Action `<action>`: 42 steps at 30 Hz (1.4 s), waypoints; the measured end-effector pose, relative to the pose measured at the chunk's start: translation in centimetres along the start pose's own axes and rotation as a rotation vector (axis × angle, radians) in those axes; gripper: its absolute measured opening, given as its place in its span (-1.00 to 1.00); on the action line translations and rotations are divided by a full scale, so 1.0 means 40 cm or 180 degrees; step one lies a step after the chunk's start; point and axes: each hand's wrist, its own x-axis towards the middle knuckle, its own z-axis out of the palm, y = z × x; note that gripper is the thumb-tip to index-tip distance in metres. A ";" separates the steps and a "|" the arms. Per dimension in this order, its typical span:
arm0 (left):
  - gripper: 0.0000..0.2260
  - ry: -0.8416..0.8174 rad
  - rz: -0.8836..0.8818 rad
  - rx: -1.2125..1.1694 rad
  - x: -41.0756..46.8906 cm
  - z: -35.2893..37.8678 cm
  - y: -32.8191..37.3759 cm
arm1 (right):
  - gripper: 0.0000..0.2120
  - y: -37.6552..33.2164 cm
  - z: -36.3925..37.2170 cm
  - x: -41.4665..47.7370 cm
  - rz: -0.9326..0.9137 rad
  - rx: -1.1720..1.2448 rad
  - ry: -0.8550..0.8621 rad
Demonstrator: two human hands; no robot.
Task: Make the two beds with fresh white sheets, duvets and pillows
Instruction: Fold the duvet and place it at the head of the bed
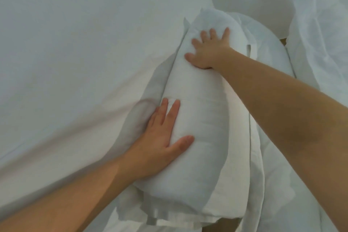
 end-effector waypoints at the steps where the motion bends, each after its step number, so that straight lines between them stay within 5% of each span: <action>1: -0.25 -0.0020 0.0001 0.0028 -0.005 0.002 -0.005 | -0.32 -0.005 0.003 0.003 0.0038 -0.0037 0.0029; 12: -0.23 0.0090 0.0086 0.0028 0.010 0.003 -0.005 | -0.38 0.015 -0.022 0.054 0.0201 -0.0084 0.0275; 33: -0.25 0.0186 0.0087 0.0032 0.003 0.005 -0.005 | -0.35 0.020 -0.001 0.129 0.0325 0.0066 -0.0104; 37: -0.29 0.0203 0.0119 0.0033 0.002 0.006 -0.004 | -0.34 0.024 -0.012 0.120 0.0174 0.0022 0.0501; 42: -0.29 0.0141 0.0089 0.0130 0.003 0.005 -0.011 | -0.33 0.044 0.075 0.111 0.0248 0.0426 -0.0020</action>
